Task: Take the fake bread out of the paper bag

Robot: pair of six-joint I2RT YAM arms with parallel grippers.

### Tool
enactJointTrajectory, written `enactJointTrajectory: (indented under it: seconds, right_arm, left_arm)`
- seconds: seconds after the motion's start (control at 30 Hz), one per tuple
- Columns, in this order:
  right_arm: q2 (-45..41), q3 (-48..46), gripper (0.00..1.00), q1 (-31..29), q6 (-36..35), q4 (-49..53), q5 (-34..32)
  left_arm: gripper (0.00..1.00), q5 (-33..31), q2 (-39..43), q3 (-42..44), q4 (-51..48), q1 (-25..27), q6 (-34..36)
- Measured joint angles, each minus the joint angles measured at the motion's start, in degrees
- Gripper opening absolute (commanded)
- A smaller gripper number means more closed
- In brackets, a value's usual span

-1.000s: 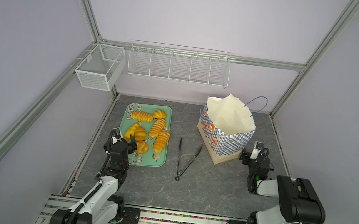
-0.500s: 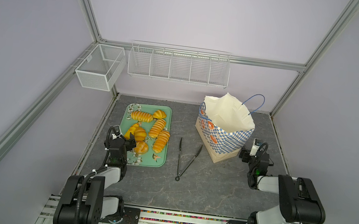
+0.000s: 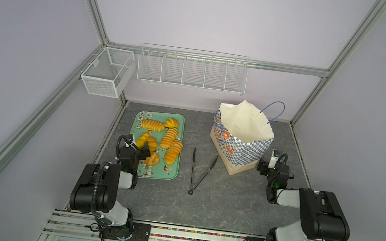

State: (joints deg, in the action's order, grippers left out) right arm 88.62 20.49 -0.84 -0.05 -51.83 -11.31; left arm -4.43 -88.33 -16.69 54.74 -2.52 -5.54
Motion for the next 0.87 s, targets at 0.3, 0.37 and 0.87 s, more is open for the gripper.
enactJointTrajectory:
  seconds: [0.3, 0.37, 0.87]
  right_arm:
    - [0.0, 0.0, 0.89, 0.0, 0.0, 0.0, 0.0]
    - [0.0, 0.0, 0.88, 0.0, 0.0, 0.0, 0.0]
    - [0.0, 0.0, 0.88, 0.0, 0.0, 0.2, 0.0]
  left_arm:
    - [0.99, 1.6, 0.3, -3.7, -1.2, 0.0, 0.6]
    - [0.99, 1.7, 0.0, -3.7, -1.2, 0.0, 0.7]
    - [0.99, 1.9, 0.0, -3.7, -1.2, 0.0, 0.7]
